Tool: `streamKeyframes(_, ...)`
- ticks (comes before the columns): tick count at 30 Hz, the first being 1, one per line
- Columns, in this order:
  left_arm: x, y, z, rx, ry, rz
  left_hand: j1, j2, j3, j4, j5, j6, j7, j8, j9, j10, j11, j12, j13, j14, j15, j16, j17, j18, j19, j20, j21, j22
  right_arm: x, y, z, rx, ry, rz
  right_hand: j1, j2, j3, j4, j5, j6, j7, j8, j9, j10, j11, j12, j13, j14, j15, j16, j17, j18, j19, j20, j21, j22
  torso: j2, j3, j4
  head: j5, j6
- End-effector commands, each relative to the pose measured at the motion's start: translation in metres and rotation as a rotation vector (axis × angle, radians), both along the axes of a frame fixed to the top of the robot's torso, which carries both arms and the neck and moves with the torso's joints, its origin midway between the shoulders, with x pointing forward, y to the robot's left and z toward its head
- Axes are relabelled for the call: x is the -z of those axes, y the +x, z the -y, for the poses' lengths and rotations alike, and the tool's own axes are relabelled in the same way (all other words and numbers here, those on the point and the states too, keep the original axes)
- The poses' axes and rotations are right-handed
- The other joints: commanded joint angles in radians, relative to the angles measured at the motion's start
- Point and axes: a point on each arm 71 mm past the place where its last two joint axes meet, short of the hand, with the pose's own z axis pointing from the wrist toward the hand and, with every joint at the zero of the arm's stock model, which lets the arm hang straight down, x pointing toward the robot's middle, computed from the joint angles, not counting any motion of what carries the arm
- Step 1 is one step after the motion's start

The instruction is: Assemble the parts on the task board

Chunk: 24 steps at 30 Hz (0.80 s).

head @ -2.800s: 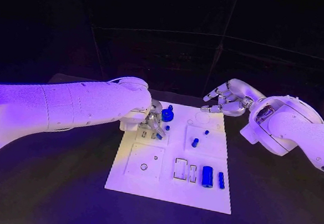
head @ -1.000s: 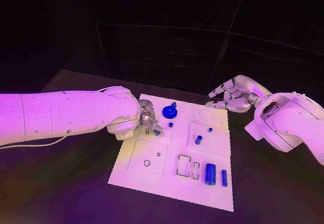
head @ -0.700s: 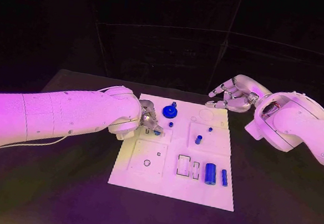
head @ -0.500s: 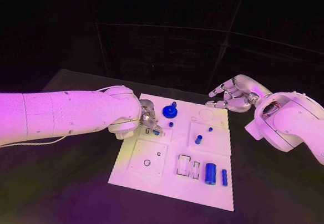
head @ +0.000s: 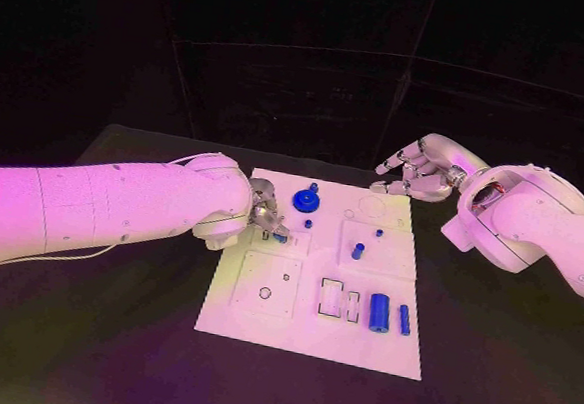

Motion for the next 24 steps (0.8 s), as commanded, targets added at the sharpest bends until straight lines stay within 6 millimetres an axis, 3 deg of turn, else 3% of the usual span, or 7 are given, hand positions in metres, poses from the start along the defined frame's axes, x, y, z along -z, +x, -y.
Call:
streamKeyframes(1, 0.0009, -0.0005, -0.0015, 0.006, 0.028, -0.007, 0.005, 0.002, 0.165, -0.158, 0.003, -0.001, -0.003, 0.007, 0.002, -0.001, -0.001, -0.003, 0.003, 0.104, -0.003, 0.003, 0.263, -0.017, 0.007, 0.002, 0.006, 0.002, -0.0020, 0.0001, -0.0012, -0.009, 0.001, 0.009, 0.000, 0.007, -0.006, 0.001, 0.006, -0.005, 0.001, 0.006, -0.002, 0.002, 0.001, -0.006, -0.001, 0.038, -0.009, -0.005, -0.001, 0.012, -0.010, 0.000, -0.005, -0.001, 0.000, -0.0002, -0.0008, 0.002, -0.001)
streamKeyframes(24, 0.0035, -0.0022, 0.0056, 0.053, 0.055, -0.052, -0.015, -0.010, 0.158, -0.160, -0.001, 0.000, -0.009, 0.019, 0.013, 0.007, -0.005, 0.008, 0.014, 0.104, -0.005, 0.003, 0.263, -0.018, 0.009, 0.001, 0.008, 0.006, -0.0019, 0.0001, -0.0017, -0.010, 0.001, 0.008, 0.001, 0.008, -0.007, 0.002, 0.006, -0.005, 0.001, 0.006, -0.002, 0.002, 0.001, -0.005, -0.001, 0.038, -0.009, -0.005, -0.001, 0.012, -0.009, 0.000, -0.005, -0.001, 0.000, 0.0009, -0.0008, 0.000, -0.006)
